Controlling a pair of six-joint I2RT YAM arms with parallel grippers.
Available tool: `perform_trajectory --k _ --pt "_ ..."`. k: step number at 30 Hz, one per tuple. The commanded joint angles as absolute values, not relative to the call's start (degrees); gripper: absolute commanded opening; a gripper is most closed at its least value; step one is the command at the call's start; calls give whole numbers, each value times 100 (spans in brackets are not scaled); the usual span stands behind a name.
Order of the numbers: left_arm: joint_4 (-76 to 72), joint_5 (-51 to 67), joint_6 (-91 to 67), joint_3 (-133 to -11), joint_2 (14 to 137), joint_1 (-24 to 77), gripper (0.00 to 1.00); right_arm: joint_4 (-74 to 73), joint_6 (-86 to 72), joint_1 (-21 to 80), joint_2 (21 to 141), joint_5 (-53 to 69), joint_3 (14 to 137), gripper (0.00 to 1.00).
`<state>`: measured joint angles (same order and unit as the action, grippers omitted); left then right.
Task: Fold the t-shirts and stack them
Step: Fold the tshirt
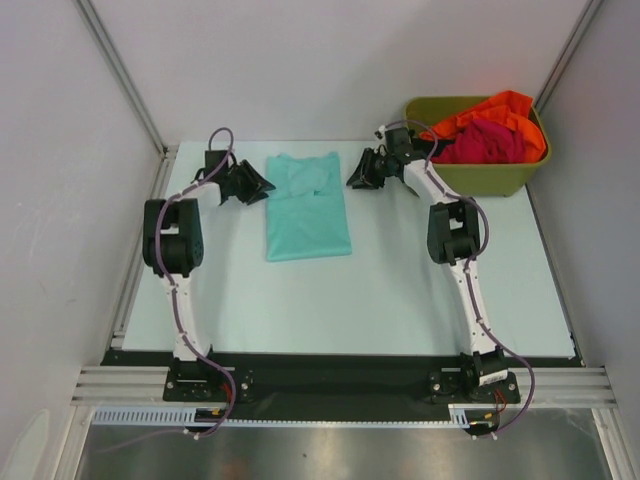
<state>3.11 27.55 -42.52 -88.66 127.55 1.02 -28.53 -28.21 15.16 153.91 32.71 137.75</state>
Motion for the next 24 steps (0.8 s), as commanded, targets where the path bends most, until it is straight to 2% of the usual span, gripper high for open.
perform_trajectory --k 1,5,7,9,13,16,21,24 --pt "887 2848 -3745 -9053 11964 140 46 -3409 -2523 1547 14811 3252 13853 36" --pt "1011 2804 -3542 -7948 10699 272 49 -3876 -2312 1740 13505 2989 13002 45" --pt "827 2804 -3603 -7438 9978 421 49 -3806 -2303 1941 13054 2997 12115 47" --pt "469 2804 -3840 -6665 9590 553 47 -3438 -2503 2117 12474 3006 11134 48" --pt "-253 2918 -4280 -5391 9150 817 44 -2577 -3137 2557 12156 3559 9942 49" --pt "-781 2935 -4412 -4897 9263 844 42 -1883 -3252 2821 12102 3638 9398 45" --pt "-853 2962 -4017 -4843 9861 826 41 -1065 -3498 2743 12365 4042 8755 24" --pt "-581 2822 -3675 -4808 10055 730 39 -730 -3455 2488 12358 4175 8114 16"
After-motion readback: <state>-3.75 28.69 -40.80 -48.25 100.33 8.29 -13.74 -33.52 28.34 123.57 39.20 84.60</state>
